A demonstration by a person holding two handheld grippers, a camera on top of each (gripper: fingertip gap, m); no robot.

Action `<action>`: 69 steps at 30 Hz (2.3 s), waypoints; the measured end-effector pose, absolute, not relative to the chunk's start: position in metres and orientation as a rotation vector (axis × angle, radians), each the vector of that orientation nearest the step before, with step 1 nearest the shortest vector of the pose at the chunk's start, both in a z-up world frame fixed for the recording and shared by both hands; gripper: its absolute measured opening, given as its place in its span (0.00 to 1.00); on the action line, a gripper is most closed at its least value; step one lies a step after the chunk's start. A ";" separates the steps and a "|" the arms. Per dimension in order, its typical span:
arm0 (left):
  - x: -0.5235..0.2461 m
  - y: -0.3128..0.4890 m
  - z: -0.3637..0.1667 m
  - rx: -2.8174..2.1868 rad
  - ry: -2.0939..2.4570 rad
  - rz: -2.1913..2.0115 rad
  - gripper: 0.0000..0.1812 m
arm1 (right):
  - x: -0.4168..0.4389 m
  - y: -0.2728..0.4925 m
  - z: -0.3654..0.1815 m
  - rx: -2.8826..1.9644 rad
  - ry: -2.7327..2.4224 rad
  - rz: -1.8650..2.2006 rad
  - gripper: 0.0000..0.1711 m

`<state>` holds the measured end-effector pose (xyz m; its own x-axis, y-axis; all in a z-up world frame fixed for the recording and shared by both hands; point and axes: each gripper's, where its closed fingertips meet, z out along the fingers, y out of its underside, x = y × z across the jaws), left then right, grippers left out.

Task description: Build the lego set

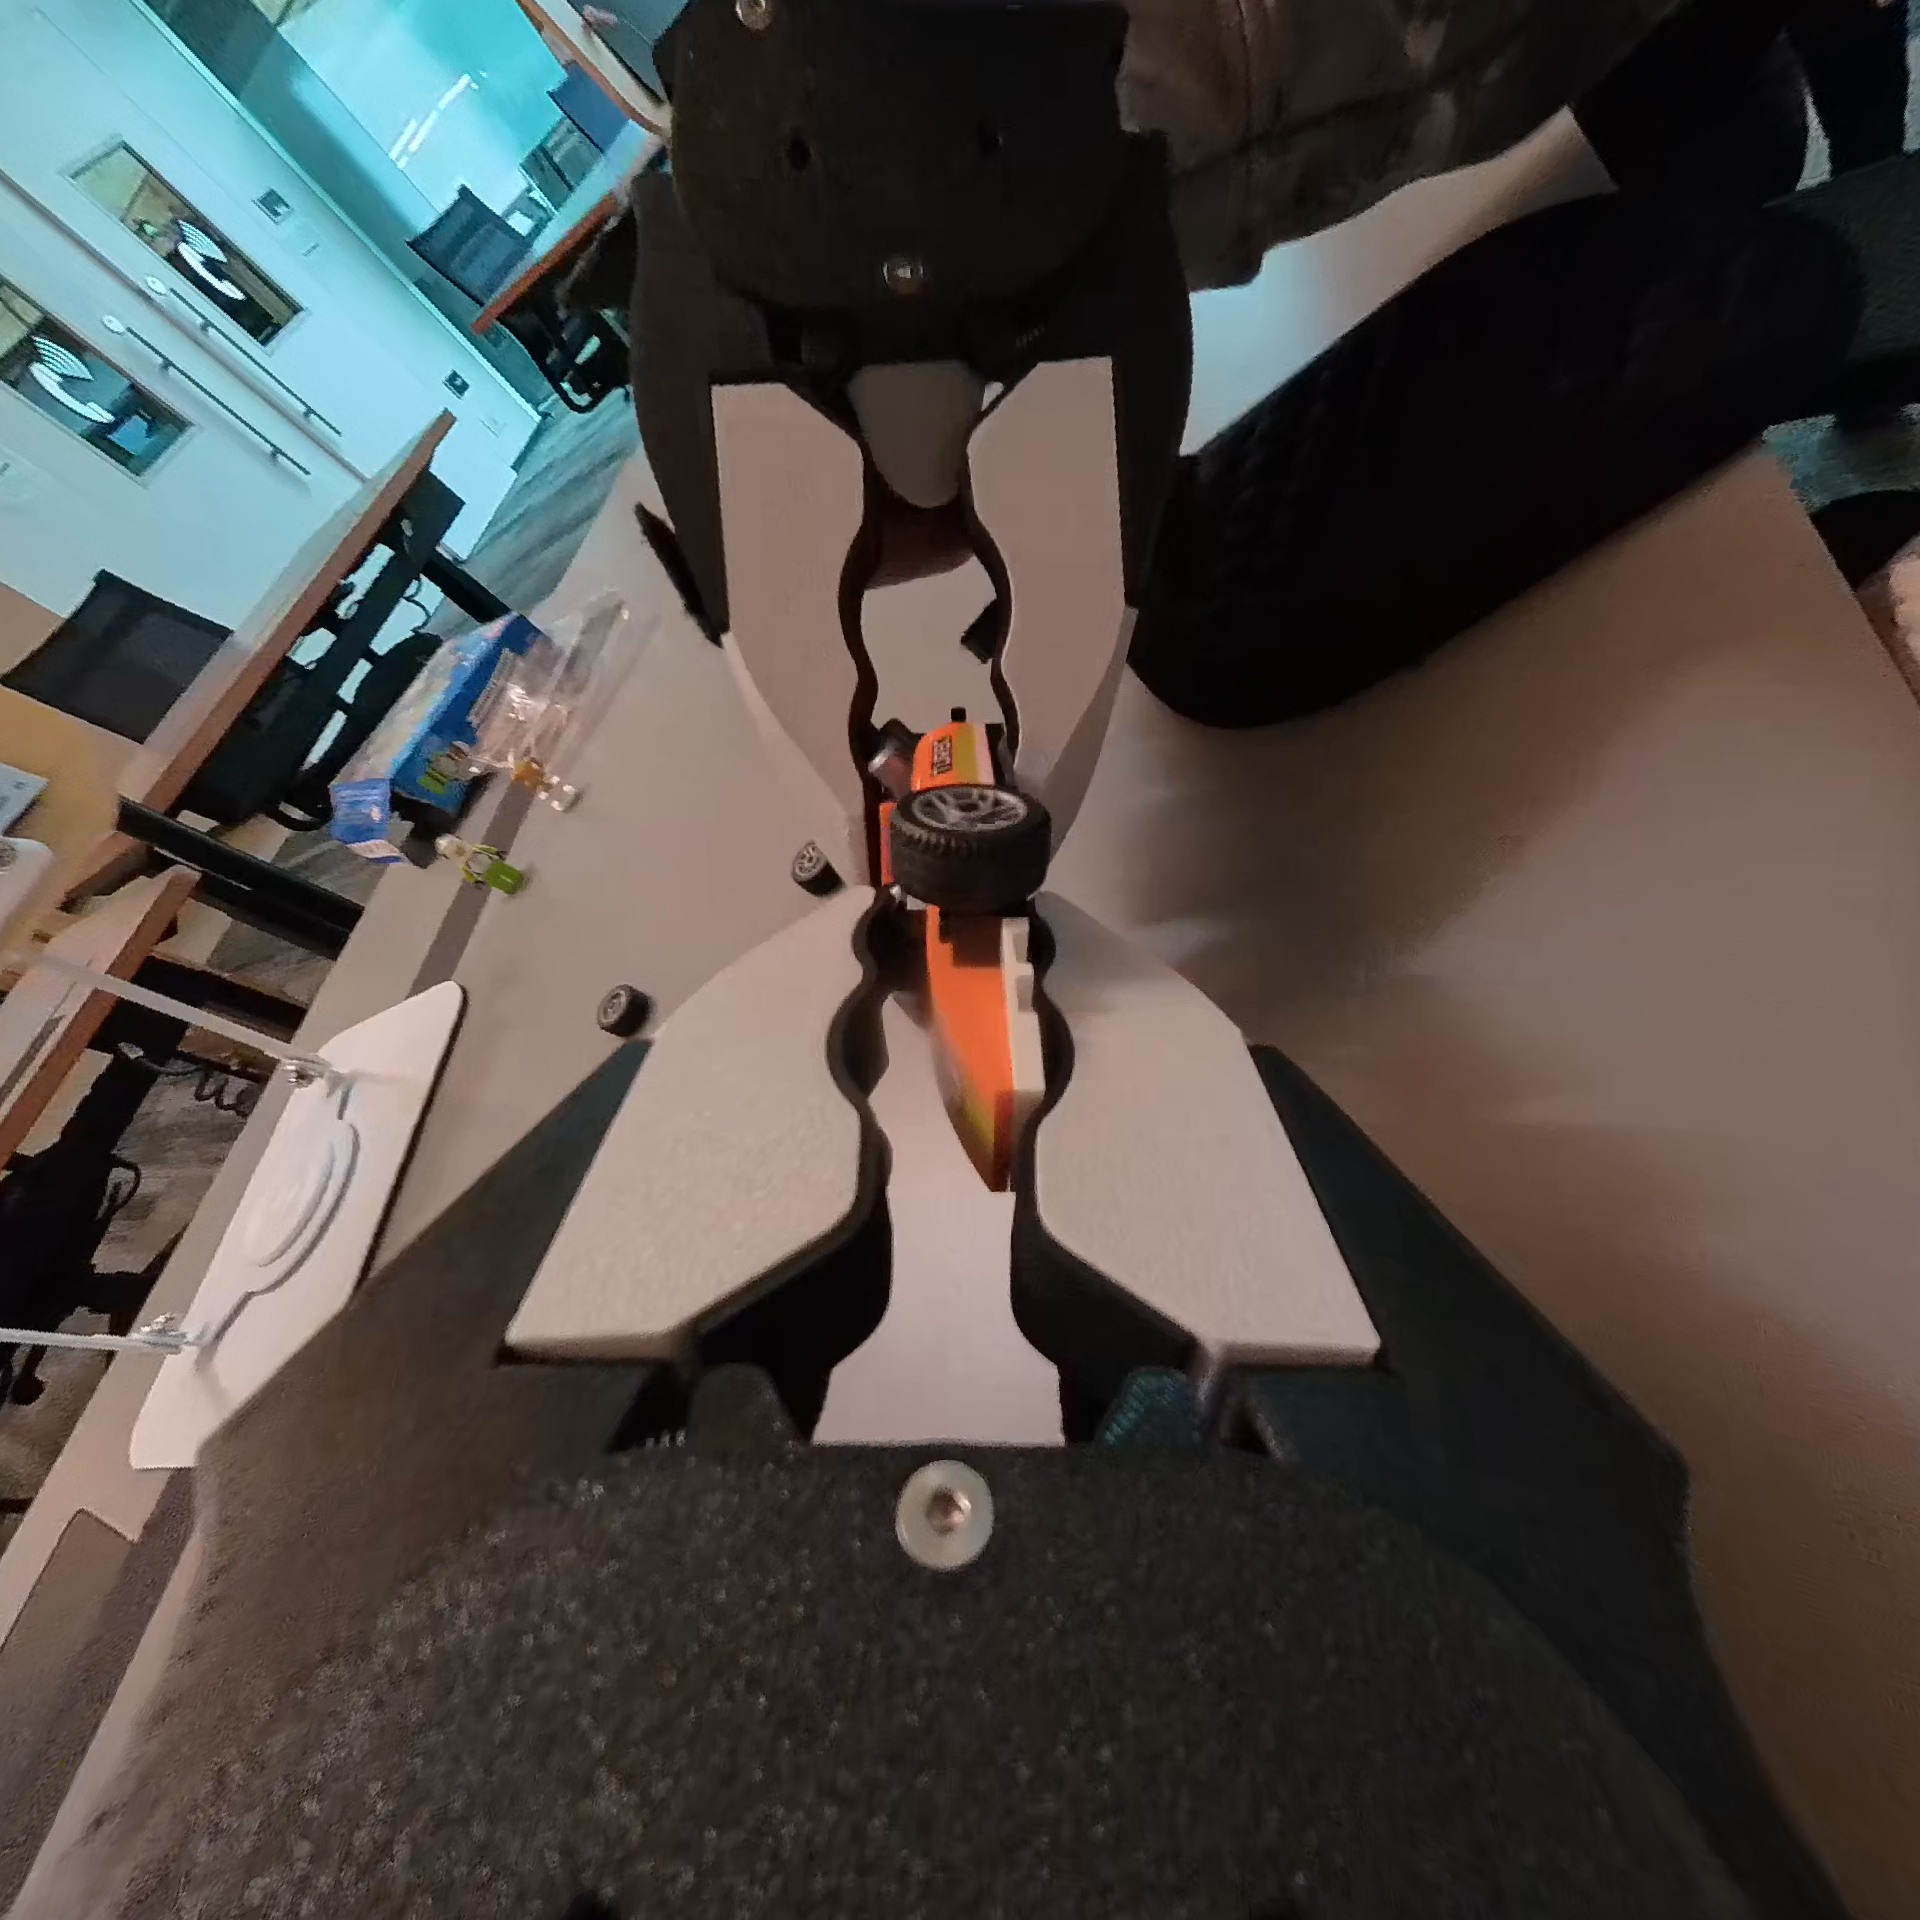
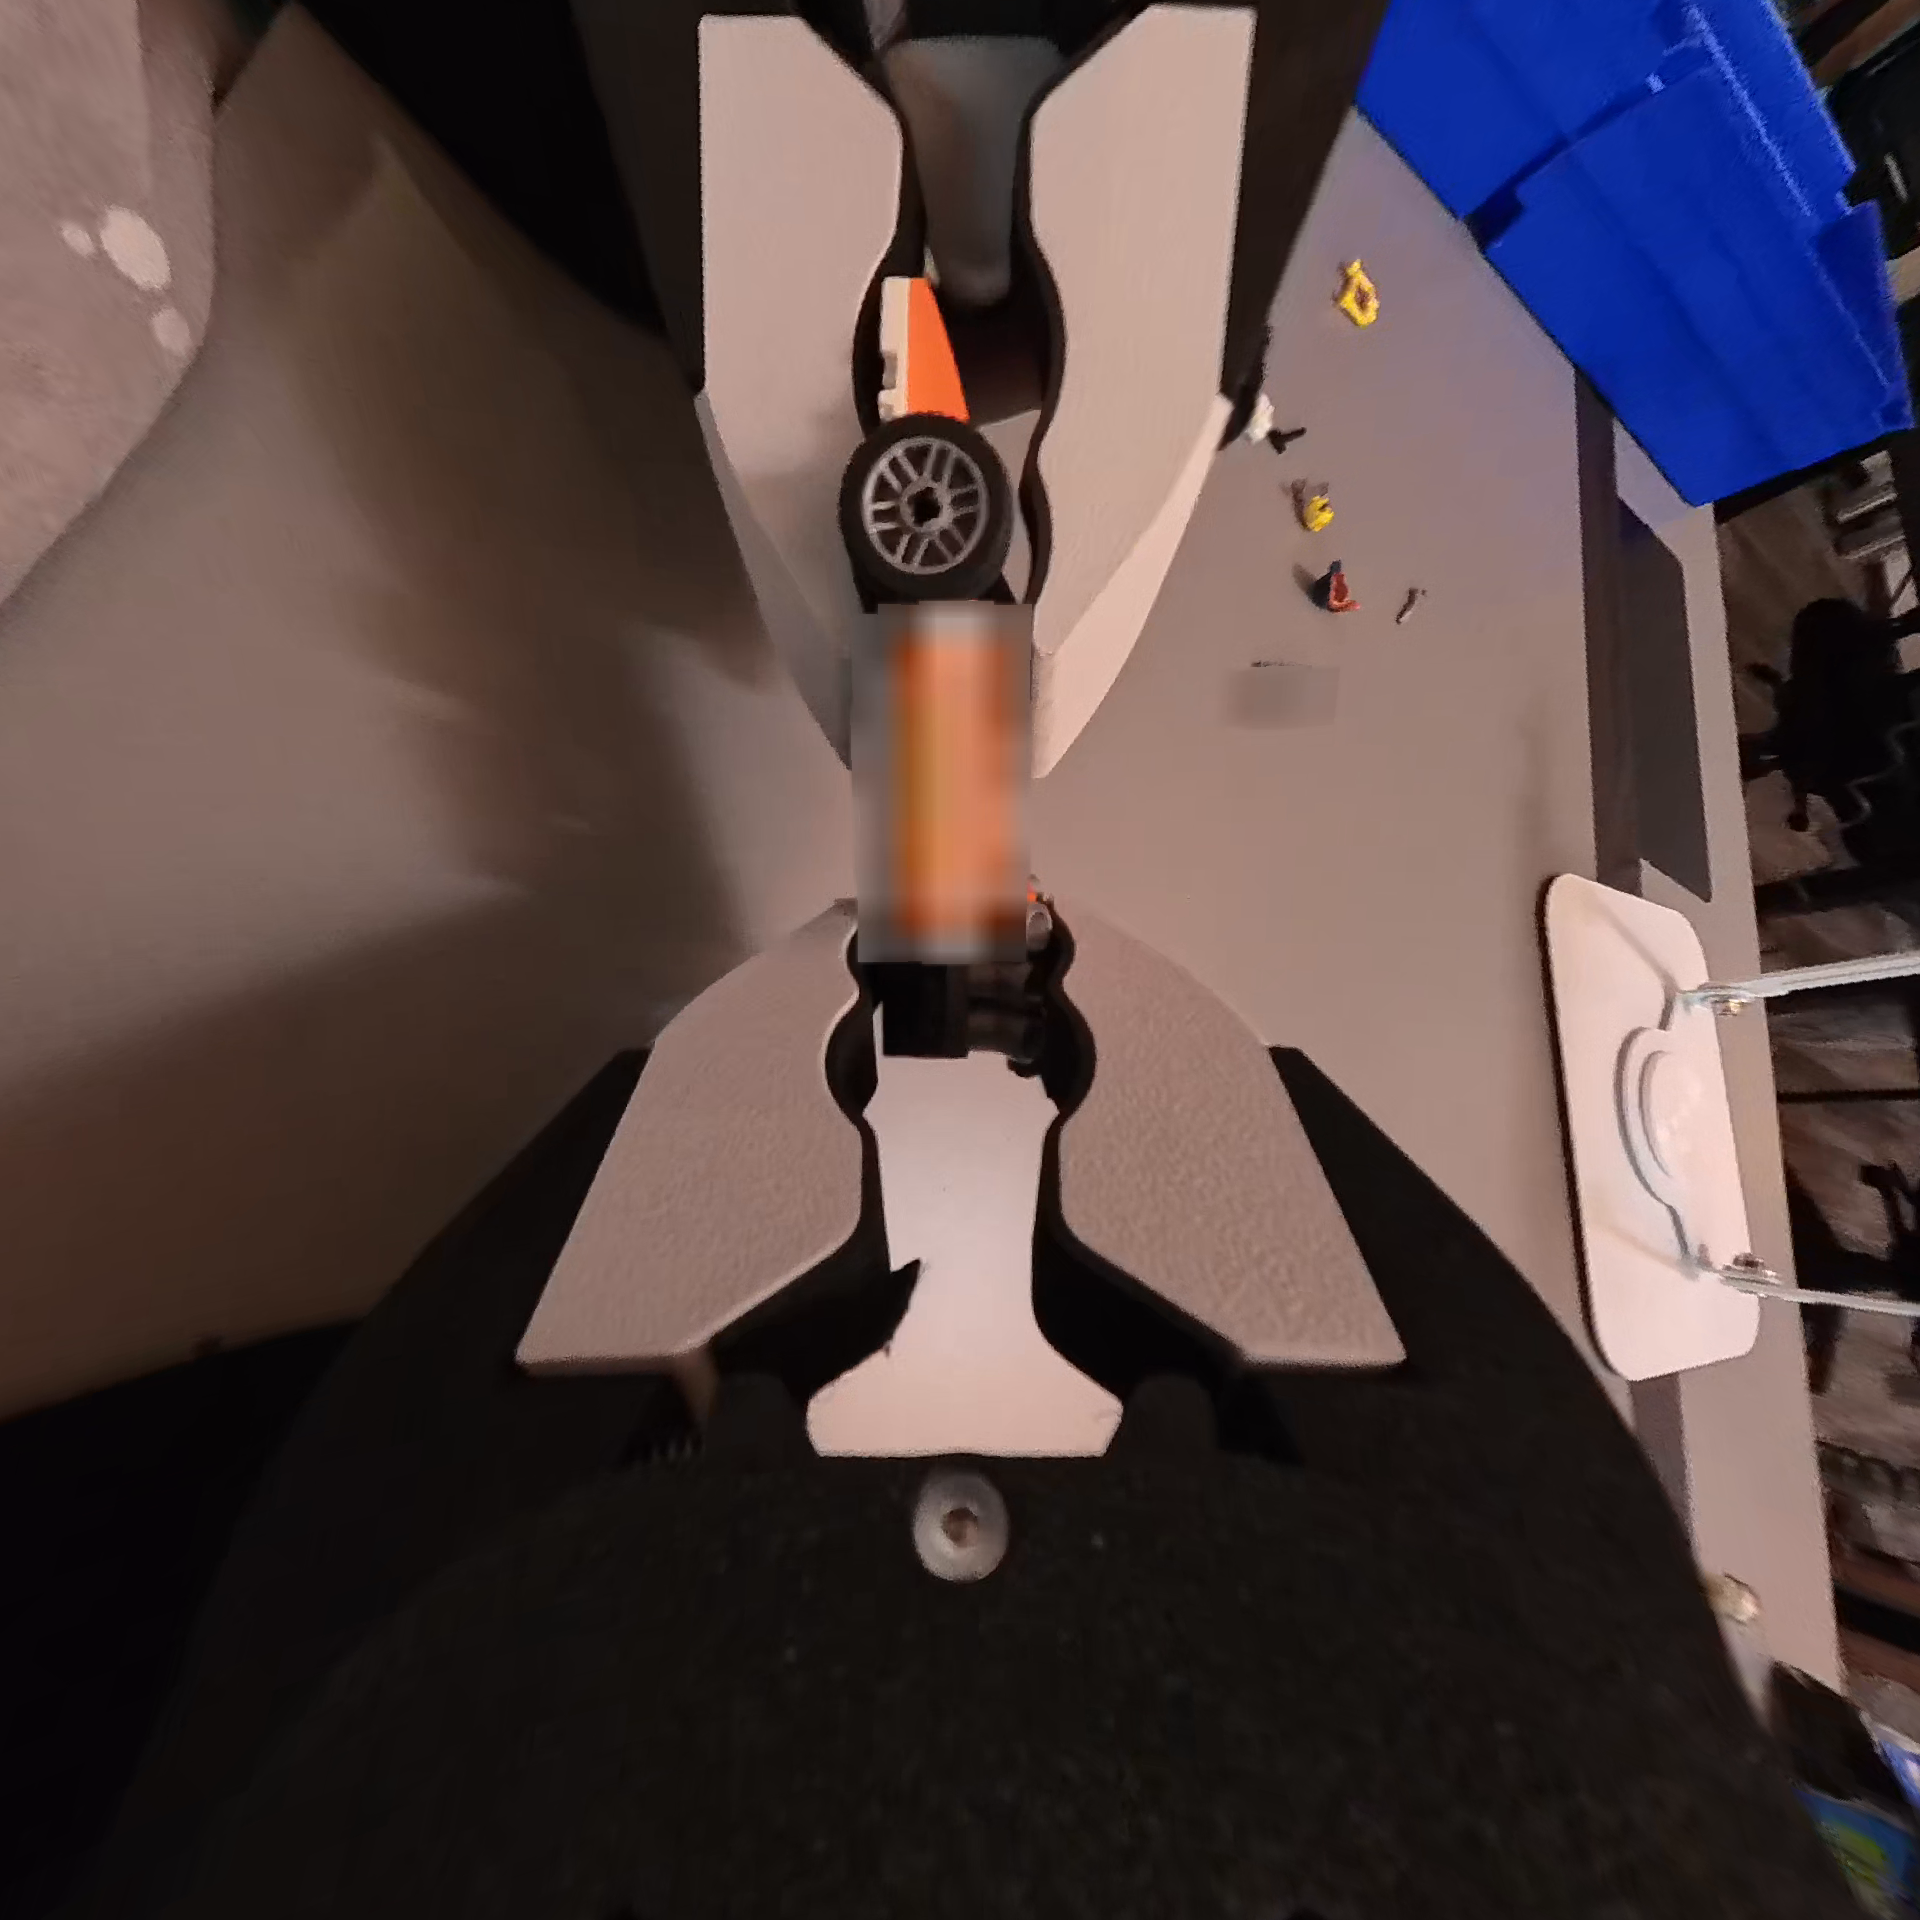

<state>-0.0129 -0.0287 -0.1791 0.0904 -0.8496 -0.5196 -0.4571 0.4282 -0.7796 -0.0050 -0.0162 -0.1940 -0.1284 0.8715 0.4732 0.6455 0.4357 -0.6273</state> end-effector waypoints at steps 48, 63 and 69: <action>-0.038 0.011 -0.184 -1.719 1.147 -1.055 0.12 | -0.008 0.025 -0.167 -1.642 -1.810 1.069 0.11; -0.029 -0.006 -0.192 -1.856 1.081 -1.397 0.12 | 0.004 0.009 -0.188 -1.801 -1.790 1.386 0.11; -0.030 -0.005 -0.184 -1.872 0.975 -1.556 0.12 | 0.003 0.009 -0.181 -1.858 -1.608 1.645 0.11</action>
